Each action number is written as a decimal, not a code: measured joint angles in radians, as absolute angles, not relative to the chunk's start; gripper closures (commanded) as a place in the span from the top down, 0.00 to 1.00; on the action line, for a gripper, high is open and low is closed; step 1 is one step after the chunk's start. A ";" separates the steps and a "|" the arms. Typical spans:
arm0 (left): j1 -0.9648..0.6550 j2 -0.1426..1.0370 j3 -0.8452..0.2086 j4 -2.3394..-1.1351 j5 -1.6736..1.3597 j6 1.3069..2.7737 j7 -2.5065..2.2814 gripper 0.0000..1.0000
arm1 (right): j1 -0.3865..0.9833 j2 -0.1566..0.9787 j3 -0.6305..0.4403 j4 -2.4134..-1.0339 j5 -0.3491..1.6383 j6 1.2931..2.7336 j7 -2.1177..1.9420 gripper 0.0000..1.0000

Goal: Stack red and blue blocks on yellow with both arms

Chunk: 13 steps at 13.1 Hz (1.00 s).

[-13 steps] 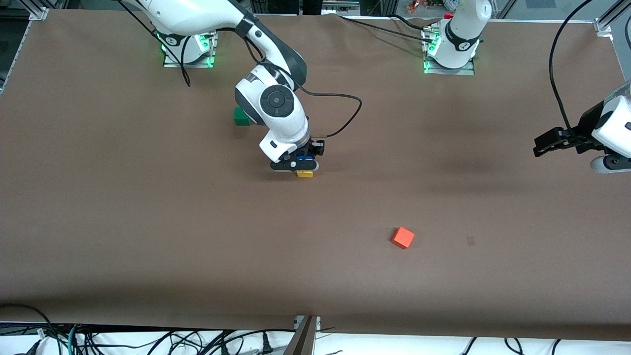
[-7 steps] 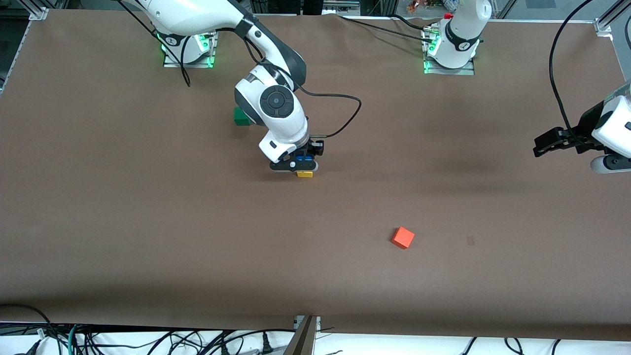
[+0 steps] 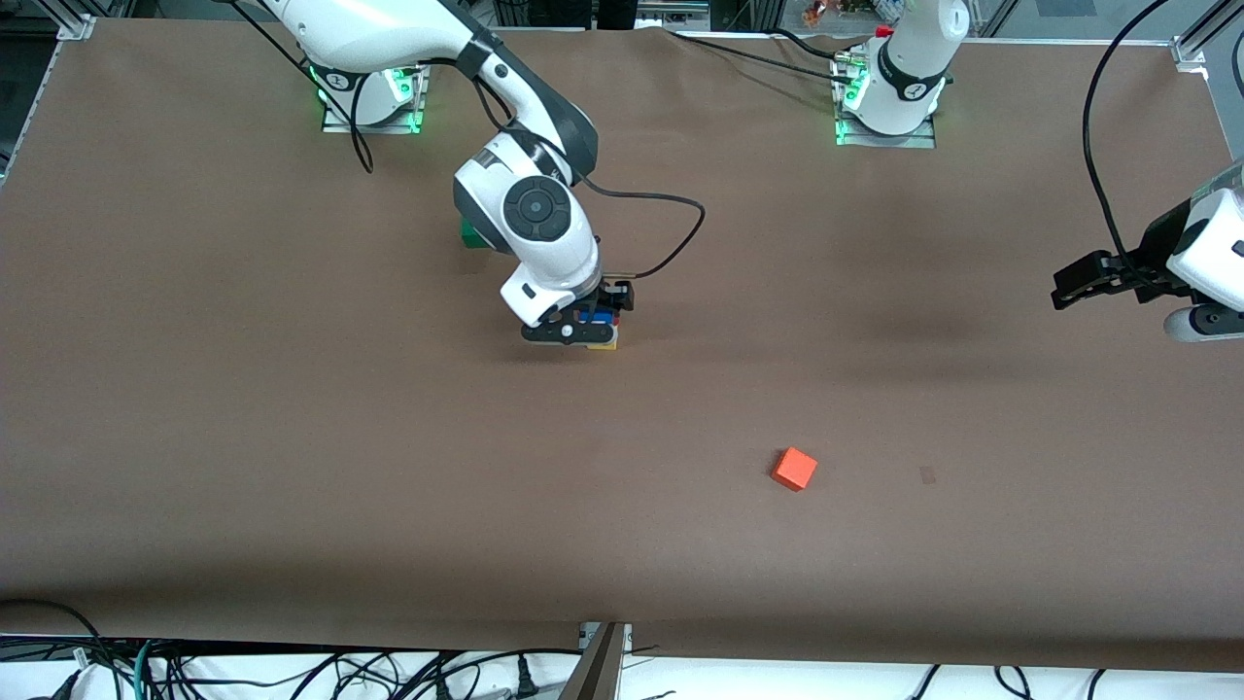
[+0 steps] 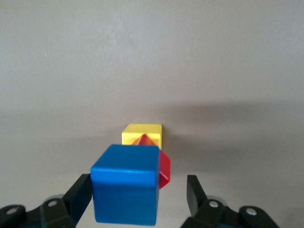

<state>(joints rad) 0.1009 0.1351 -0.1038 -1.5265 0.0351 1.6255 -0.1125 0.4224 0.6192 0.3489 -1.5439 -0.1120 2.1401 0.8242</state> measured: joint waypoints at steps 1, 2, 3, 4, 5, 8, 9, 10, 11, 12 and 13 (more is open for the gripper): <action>0.101 0.135 -0.104 -1.527 0.035 1.625 -0.113 1.00 | 0.417 0.619 0.349 -1.529 -0.112 2.123 0.824 0.89; 0.101 0.135 -0.104 -1.527 0.035 1.625 -0.113 1.00 | 0.414 0.619 0.349 -1.519 -0.112 2.113 0.824 0.89; 0.101 0.135 -0.104 -1.527 0.035 1.625 -0.112 1.00 | 0.413 0.619 0.349 -1.514 -0.112 2.107 0.824 0.89; 0.101 0.135 -0.104 -1.527 0.035 1.625 -0.113 1.00 | 0.412 0.619 0.349 -1.510 -0.112 2.099 0.824 0.94; 0.101 0.135 -0.104 -1.527 0.035 1.625 -0.112 1.00 | 0.408 0.617 0.349 -1.503 -0.112 2.082 0.824 0.99; 0.101 0.135 -0.104 -1.526 0.035 1.625 -0.112 1.00 | 0.371 0.591 0.348 -1.452 -0.112 2.036 0.809 1.00; 0.101 0.136 -0.104 -1.526 0.035 1.625 -0.112 1.00 | 0.357 0.572 0.348 -1.436 -0.112 2.018 0.796 1.00; 0.101 0.136 -0.104 -1.526 0.035 1.625 -0.112 1.00 | 0.344 0.548 0.346 -1.426 -0.112 2.008 0.788 1.00; 0.101 0.136 -0.104 -1.526 0.035 1.625 -0.112 1.00 | 0.328 0.521 0.337 -1.422 -0.111 2.002 0.788 1.00; 0.102 0.136 -0.104 -1.526 0.035 1.625 -0.112 1.00 | 0.301 0.497 0.328 -1.421 -0.093 1.991 0.778 1.00; 0.102 0.136 -0.104 -1.526 0.035 1.625 -0.112 1.00 | 0.266 0.476 0.321 -1.415 -0.043 1.964 0.742 1.00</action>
<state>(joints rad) 0.1018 0.1356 -0.1038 -1.5258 0.0351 1.6255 -0.1125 0.2661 0.4760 0.3207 -1.4149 -0.0425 1.9644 0.7416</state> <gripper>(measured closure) 0.000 0.000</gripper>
